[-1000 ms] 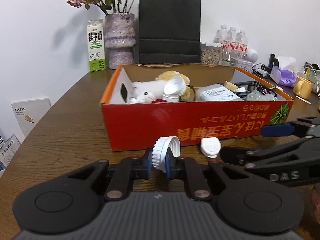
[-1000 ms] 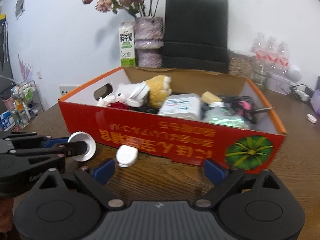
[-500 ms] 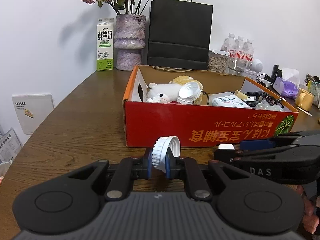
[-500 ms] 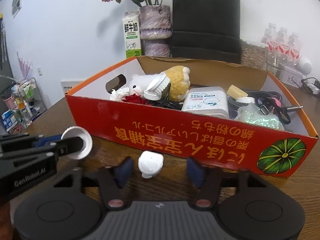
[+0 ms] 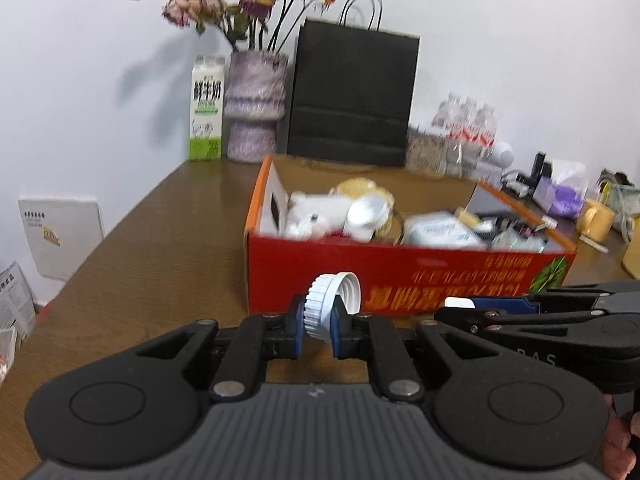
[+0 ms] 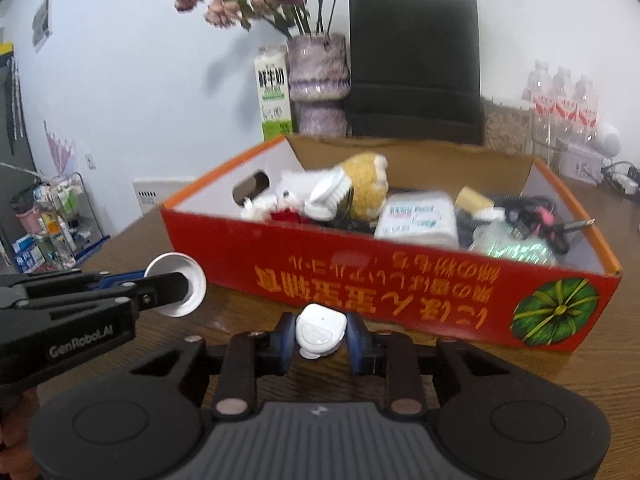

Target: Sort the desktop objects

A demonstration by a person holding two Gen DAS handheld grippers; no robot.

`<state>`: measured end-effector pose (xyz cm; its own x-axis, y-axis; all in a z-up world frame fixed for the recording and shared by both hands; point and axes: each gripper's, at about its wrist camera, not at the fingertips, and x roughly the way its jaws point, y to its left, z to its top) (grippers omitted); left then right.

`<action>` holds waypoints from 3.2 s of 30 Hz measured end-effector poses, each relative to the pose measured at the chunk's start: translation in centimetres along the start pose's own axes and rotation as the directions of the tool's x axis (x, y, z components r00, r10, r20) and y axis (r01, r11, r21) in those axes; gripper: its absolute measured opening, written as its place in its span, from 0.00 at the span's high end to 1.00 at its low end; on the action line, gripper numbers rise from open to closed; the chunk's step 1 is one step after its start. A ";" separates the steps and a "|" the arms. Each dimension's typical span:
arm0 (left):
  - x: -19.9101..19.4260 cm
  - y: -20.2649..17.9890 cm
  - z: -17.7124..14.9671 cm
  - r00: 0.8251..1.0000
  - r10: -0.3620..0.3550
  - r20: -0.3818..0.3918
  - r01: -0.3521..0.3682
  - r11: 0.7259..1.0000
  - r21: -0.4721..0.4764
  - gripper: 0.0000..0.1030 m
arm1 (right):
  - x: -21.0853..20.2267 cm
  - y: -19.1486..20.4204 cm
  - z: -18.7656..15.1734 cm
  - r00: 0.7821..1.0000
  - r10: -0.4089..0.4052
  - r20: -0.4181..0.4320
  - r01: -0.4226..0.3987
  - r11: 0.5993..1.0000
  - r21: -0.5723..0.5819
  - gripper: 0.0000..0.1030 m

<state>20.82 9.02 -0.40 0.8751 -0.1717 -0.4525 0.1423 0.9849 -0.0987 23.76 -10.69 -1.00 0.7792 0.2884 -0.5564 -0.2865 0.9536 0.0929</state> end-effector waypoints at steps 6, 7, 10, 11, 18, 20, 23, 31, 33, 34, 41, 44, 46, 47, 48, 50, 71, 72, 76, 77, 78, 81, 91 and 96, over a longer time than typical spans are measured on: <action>-1.2 -1.3 2.9 0.995 -0.026 0.099 0.026 1.000 0.006 0.87 | -2.4 -0.9 2.6 0.994 -0.011 0.106 0.012 1.000 -0.005 0.75; -1.2 -1.5 3.4 0.993 -0.030 0.112 0.029 1.000 0.007 0.87 | -2.6 -1.1 3.1 0.992 -0.017 0.123 0.018 1.000 -0.006 0.75; -0.9 -2.4 5.1 0.988 -0.040 0.152 0.039 0.999 0.012 0.87 | -2.9 -1.8 4.6 0.986 -0.038 0.164 0.040 0.999 -0.006 0.75; -0.5 -2.6 5.6 0.987 -0.043 0.158 0.042 0.999 0.012 0.87 | -3.0 -2.2 5.1 0.983 -0.047 0.177 0.049 0.999 -0.007 0.75; 2.1 -4.0 7.8 0.983 -0.062 0.172 0.062 0.998 0.009 0.87 | -1.4 -4.6 7.4 0.976 -0.074 0.204 0.072 0.997 0.014 0.75; 3.1 -4.5 8.1 0.984 -0.060 0.168 0.058 0.998 0.018 0.87 | -0.4 -5.2 7.7 0.976 -0.079 0.201 0.077 0.997 0.015 0.75; 5.1 -4.6 8.3 0.989 -0.048 0.141 0.047 0.999 0.013 0.87 | 0.9 -5.9 7.9 0.977 -0.080 0.197 0.079 0.997 0.011 0.75; 9.1 -3.3 6.7 0.999 0.022 0.034 -0.022 1.000 -0.001 0.87 | 4.3 -8.2 6.9 0.987 -0.074 0.143 0.070 0.997 0.038 0.75; 9.3 -3.2 6.4 1.000 0.019 0.022 -0.019 1.000 0.005 0.87 | 4.8 -8.5 6.6 0.990 -0.072 0.121 0.067 0.997 0.045 0.75; 9.3 -3.3 6.3 1.000 0.019 0.022 -0.020 1.000 0.011 0.87 | 4.8 -8.6 6.5 0.990 -0.070 0.119 0.065 0.997 0.046 0.75; 9.0 -3.7 6.0 0.995 0.083 0.047 -0.084 0.996 0.022 0.52 | 4.3 -8.5 5.8 0.988 -0.076 0.134 0.072 0.997 0.029 0.60; 8.5 -3.2 6.2 0.995 0.079 0.067 -0.079 0.997 -0.008 0.28 | 3.9 -8.4 5.8 0.981 -0.099 0.168 0.096 0.995 0.027 0.09; 8.0 -3.0 6.2 0.991 0.090 0.099 -0.089 0.996 -0.018 0.04 | 3.2 -8.3 5.9 0.972 -0.112 0.206 0.111 0.994 0.016 0.04; 7.8 -3.0 6.3 0.986 0.123 0.116 -0.121 0.992 -0.025 0.00 | 2.9 -8.2 5.9 0.967 -0.123 0.221 0.122 0.992 0.017 0.01; 7.7 -3.0 6.3 0.982 0.138 0.130 -0.137 0.990 -0.022 0.00 | 2.6 -8.2 5.9 0.963 -0.130 0.235 0.129 0.992 0.019 0.00; 7.5 -3.0 6.5 0.981 0.136 0.136 -0.134 0.991 -0.023 0.00 | 2.4 -8.2 6.0 0.961 -0.132 0.244 0.132 0.991 0.018 0.00; 4.9 -3.3 7.5 0.978 0.140 0.152 -0.134 0.990 -0.051 0.00 | 0.1 -7.3 6.8 0.968 -0.079 0.240 0.069 0.996 0.051 0.00; 4.5 -3.5 7.6 0.976 0.146 0.159 -0.141 0.989 -0.044 0.00 | -0.3 -7.1 6.8 0.966 -0.082 0.243 0.072 0.996 0.048 0.00; 2.8 -4.1 7.6 0.971 0.159 0.180 -0.156 0.987 -0.026 0.00 | -1.9 -6.7 6.7 0.967 -0.075 0.245 0.065 0.997 0.051 0.00; 2.2 -4.2 7.5 0.970 0.160 0.186 -0.158 0.987 -0.024 0.00 | -2.3 -6.6 6.6 0.967 -0.071 0.244 0.060 0.997 0.052 0.00; 1.7 -4.3 7.4 0.969 0.160 0.189 -0.159 0.987 -0.022 0.00 | -2.7 -6.5 6.5 0.967 -0.069 0.245 0.058 0.997 0.051 0.00; 0.2 -4.7 7.2 0.967 0.163 0.197 -0.164 0.986 -0.015 0.00 | -4.3 -5.9 6.1 0.965 -0.069 0.253 0.061 0.997 0.040 0.00; -5.6 -6.4 4.6 0.967 0.137 0.214 -0.141 0.990 0.007 0.00 | -10.3 -4.1 3.0 0.961 -0.067 0.268 0.068 0.998 0.006 0.00; -8.5 -7.4 2.4 0.973 0.124 0.196 -0.126 0.992 0.000 0.00 | -13.6 -3.3 0.5 0.960 -0.073 0.272 0.076 0.997 0.001 0.00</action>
<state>13.48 3.22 6.33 0.9594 -0.0408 -0.2790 0.0306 0.9987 -0.0410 14.39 -17.69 6.73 0.9202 0.2304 -0.3165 -0.2259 0.9728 0.0512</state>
